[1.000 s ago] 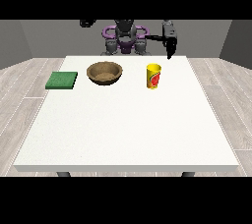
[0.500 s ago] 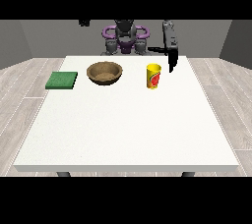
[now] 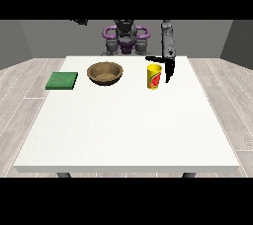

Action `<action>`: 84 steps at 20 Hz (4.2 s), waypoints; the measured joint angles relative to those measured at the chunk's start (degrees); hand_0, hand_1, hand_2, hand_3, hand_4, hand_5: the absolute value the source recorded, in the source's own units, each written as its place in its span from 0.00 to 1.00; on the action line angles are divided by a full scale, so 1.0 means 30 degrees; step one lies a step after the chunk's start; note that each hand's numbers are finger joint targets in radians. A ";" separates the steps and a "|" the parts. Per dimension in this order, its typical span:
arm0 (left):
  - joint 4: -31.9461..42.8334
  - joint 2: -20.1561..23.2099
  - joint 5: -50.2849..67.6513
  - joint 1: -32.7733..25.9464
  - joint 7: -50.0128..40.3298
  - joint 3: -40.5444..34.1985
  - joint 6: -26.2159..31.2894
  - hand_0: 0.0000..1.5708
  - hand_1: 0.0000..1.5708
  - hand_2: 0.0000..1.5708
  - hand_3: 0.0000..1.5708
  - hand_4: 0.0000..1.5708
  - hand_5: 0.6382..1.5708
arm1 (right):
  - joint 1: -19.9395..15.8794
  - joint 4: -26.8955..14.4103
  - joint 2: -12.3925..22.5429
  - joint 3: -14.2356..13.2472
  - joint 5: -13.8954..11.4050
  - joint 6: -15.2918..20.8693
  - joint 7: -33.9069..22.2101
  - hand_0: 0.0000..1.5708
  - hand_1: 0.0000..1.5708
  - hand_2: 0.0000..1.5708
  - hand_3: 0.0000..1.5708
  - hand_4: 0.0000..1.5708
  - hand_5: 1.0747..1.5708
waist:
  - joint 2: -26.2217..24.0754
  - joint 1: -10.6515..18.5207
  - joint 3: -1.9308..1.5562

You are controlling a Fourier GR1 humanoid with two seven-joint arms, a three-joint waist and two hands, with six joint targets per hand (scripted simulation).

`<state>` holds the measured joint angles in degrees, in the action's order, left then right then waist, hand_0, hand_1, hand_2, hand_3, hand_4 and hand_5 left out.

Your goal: Pick the cup and pour the ball into the bowl, then pick the bowl and place it on the pad

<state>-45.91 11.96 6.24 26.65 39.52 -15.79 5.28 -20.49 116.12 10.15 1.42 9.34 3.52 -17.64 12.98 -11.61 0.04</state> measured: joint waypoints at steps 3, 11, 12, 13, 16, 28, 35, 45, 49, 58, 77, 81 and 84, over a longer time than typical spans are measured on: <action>0.1392 0.0106 -0.0009 0.0555 0.1024 -0.0364 -0.0281 0.00 0.00 0.00 0.00 0.00 0.85 | 0.0231 0.0771 0.0315 -0.0387 0.0541 -0.0517 -0.0130 0.00 0.00 0.00 0.00 0.00 0.99 | 0.0468 -0.0506 -0.0001; 0.3970 0.1042 -0.0284 0.1755 0.3199 -0.0989 -0.0974 0.84 0.84 1.00 1.00 0.61 0.96 | 0.0976 0.2627 0.1054 -0.1622 0.1818 -0.1617 -0.0152 0.00 0.00 0.00 0.00 0.00 0.98 | 0.1562 -0.1390 0.0003; 0.4027 0.1120 -0.0644 0.1620 0.3721 -0.0922 -0.1645 0.84 0.84 1.00 1.00 0.64 0.92 | 0.0979 0.2758 0.1152 -0.1760 0.1974 -0.1688 -0.0233 0.00 0.00 0.00 0.00 0.00 0.98 | 0.1668 -0.1514 0.0002; 0.4049 0.1180 -0.0973 0.1544 0.4096 -0.0841 -0.2283 0.84 0.84 1.00 1.00 0.65 0.91 | 0.0823 0.2706 0.1340 -0.2131 0.2280 -0.1794 -0.0281 0.00 0.00 0.00 0.00 0.00 0.98 | 0.1781 -0.1601 -0.0004; 0.4363 0.1542 -0.1642 0.1518 0.4871 -0.0789 -0.3544 0.84 0.84 1.00 1.00 0.68 0.91 | 0.0620 0.2962 0.1820 -0.2924 0.3127 -0.2210 -0.0379 0.00 0.00 0.00 0.00 0.05 0.98 | 0.2108 -0.1925 -0.0039; 0.4549 0.0495 -0.5563 0.3042 0.1573 0.2153 -0.8650 0.88 0.88 1.00 1.00 0.70 0.95 | 0.1479 0.0065 0.2399 -0.4839 0.4616 -0.3053 -0.0664 0.00 0.00 0.00 0.00 0.15 0.97 | -0.1326 -0.0805 -0.0036; 0.5210 0.0483 -0.9643 0.5512 -0.2820 0.4671 -1.3004 0.91 0.91 1.00 1.00 0.64 0.99 | 0.1090 -0.1414 0.2279 -0.4685 0.4475 -0.3481 0.0004 0.00 0.00 0.00 0.00 0.19 0.98 | -0.1744 -0.1036 -0.0050; 0.7120 -0.0080 -1.4466 0.8349 -0.8249 0.7217 -1.6664 0.87 0.87 1.00 1.00 0.51 1.00 | 0.0322 -0.2467 0.2236 -0.4596 0.4238 -0.3694 0.0564 0.00 0.00 0.00 0.00 0.21 0.99 | -0.1447 -0.1101 -0.0032; 0.8601 -0.0019 -1.7551 0.9442 -1.0903 0.9048 -1.8094 0.86 0.86 1.00 1.00 0.55 0.98 | 0.0078 -0.3180 0.2106 -0.4366 0.4192 -0.3704 0.0475 0.00 0.00 0.00 0.00 0.23 0.99 | -0.1954 -0.1238 -0.0053; 1.2130 -0.2224 -2.4631 1.0889 -1.6420 1.4333 -1.7575 0.94 0.94 1.00 1.00 0.62 0.91 | 0.0561 -0.5192 0.1521 -0.3912 0.3412 -0.3616 0.0986 0.00 0.00 0.00 0.00 0.24 0.99 | -0.4069 -0.0587 -0.0067; 0.8957 -0.2615 -2.7031 1.0338 -1.9549 1.6207 -1.3209 0.71 0.71 0.94 0.94 0.60 0.98 | 0.2185 -0.7512 0.1794 -0.4658 0.3255 -0.4470 0.2096 0.00 0.00 0.00 0.00 0.24 0.99 | -0.6258 0.0643 0.0017; 0.7461 -0.1248 -2.3254 0.9267 -1.7650 1.2966 -1.4775 0.79 0.79 1.00 1.00 0.49 1.00 | 0.3167 -0.7020 0.1687 -0.4672 0.3345 -0.4659 0.2205 0.00 0.00 0.00 0.00 0.24 0.99 | -0.6343 0.0929 0.0059; 0.6214 -0.0597 -2.0459 0.7431 -1.5344 1.0969 -1.6222 0.88 0.88 1.00 1.00 0.66 1.00 | 0.3505 -0.6300 0.1603 -0.4659 0.3360 -0.4653 0.2359 0.00 0.00 0.00 0.00 0.26 0.99 | -0.5826 0.1082 0.0101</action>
<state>-27.27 10.17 -55.14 48.95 -6.52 17.11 -43.38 -9.97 97.22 14.96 -12.56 19.42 -10.44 -10.56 -4.50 -8.36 0.34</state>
